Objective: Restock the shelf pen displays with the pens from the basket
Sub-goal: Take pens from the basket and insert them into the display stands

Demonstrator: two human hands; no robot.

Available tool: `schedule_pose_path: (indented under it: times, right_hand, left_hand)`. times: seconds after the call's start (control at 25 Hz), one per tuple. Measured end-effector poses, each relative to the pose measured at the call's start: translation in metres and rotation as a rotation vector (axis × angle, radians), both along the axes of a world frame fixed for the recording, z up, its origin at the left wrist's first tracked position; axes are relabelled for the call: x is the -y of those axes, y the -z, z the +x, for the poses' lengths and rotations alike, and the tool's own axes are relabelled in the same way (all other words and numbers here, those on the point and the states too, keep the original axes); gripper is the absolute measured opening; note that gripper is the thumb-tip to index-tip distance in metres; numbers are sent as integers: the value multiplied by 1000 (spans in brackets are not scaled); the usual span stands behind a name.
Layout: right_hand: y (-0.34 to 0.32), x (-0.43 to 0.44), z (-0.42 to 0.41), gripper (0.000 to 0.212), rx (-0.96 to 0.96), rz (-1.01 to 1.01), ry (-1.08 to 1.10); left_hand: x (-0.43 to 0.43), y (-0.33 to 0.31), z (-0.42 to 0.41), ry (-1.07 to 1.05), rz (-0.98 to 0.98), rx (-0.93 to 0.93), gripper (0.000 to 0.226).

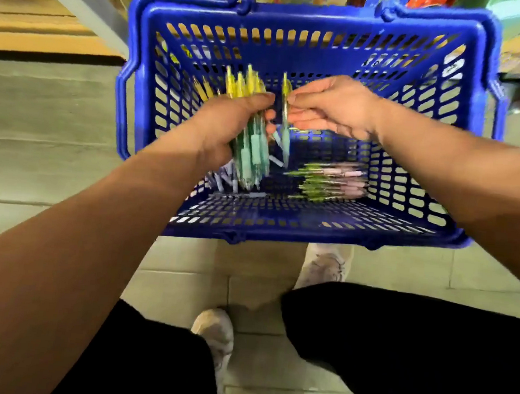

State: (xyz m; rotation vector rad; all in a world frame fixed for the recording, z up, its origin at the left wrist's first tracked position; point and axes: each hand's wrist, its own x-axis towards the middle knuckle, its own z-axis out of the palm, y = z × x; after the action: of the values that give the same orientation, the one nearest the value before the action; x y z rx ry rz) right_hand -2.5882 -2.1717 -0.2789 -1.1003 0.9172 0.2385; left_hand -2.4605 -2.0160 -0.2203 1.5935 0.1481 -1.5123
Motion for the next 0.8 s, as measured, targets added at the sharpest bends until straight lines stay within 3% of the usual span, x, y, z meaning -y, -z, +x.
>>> schedule_pose_path:
  times: [0.24,0.4,0.52,0.8]
  right_hand:
    - [-159,-50,-51,3,-45,22,236]
    - [-297,-94,-92,15,-20,45,331]
    - [-409,-131,-106,13,-22,37,371]
    - [-639,-213,-110,6,57,-18,550]
  left_hand:
    - [-26,-137,-12,6,-23,-108,19]
    - [-52,-266,-14,134,-32,-102,15]
    - [-75,-377,-23,244,-51,-106,16]
    - [-141,-592,-47,228,-162,-212,19]
